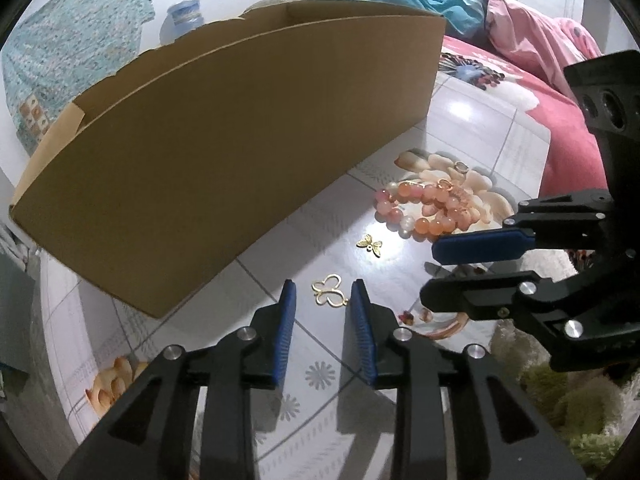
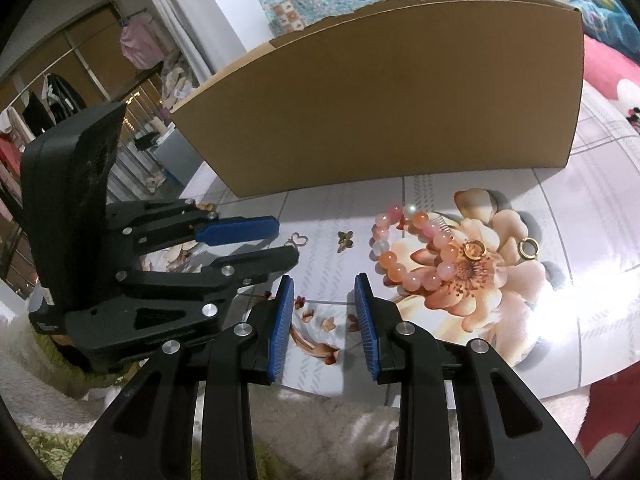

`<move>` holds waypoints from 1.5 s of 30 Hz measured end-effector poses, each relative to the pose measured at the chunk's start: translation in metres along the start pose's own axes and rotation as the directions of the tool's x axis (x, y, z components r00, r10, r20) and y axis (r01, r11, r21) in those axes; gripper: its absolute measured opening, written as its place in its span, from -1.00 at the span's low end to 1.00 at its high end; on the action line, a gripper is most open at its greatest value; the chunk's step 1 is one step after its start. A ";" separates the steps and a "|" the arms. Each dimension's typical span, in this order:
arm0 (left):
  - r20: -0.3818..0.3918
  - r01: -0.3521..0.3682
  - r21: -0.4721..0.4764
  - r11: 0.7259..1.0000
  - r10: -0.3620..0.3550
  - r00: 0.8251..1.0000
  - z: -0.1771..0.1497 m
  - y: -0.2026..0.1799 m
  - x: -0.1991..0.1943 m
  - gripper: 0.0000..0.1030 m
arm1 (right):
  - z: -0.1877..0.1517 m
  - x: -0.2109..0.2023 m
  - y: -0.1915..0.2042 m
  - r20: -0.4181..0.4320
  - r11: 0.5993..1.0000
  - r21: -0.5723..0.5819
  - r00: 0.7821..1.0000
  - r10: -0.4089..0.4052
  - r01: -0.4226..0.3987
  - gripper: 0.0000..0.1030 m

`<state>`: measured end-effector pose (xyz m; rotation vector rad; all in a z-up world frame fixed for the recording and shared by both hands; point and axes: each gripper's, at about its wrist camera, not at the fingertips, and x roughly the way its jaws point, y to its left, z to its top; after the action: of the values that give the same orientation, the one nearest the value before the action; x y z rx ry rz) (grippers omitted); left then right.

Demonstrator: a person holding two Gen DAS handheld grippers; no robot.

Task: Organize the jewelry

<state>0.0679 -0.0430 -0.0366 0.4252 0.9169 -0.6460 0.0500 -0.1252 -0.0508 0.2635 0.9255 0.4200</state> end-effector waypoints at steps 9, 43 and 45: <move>0.004 0.051 0.050 0.997 -0.051 0.999 0.006 -0.006 0.006 -0.74 | 0.001 -0.001 -0.004 0.005 1.000 0.010 1.000 0.002 -0.002 -0.43; 0.076 0.019 -0.223 0.975 -0.002 0.997 -0.014 0.040 -0.022 -0.97 | 0.012 0.037 0.041 -0.013 0.972 -0.230 0.999 -0.043 0.039 -0.44; 0.072 0.013 -0.222 0.975 0.003 0.997 -0.017 0.041 -0.021 -0.97 | 0.011 0.044 0.048 -0.018 0.963 -0.261 0.997 -0.070 0.063 -0.49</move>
<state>0.0761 0.0038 -0.0252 0.1981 0.9104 -0.5518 0.0712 -0.0634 -0.0568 -0.0140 0.8927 0.4785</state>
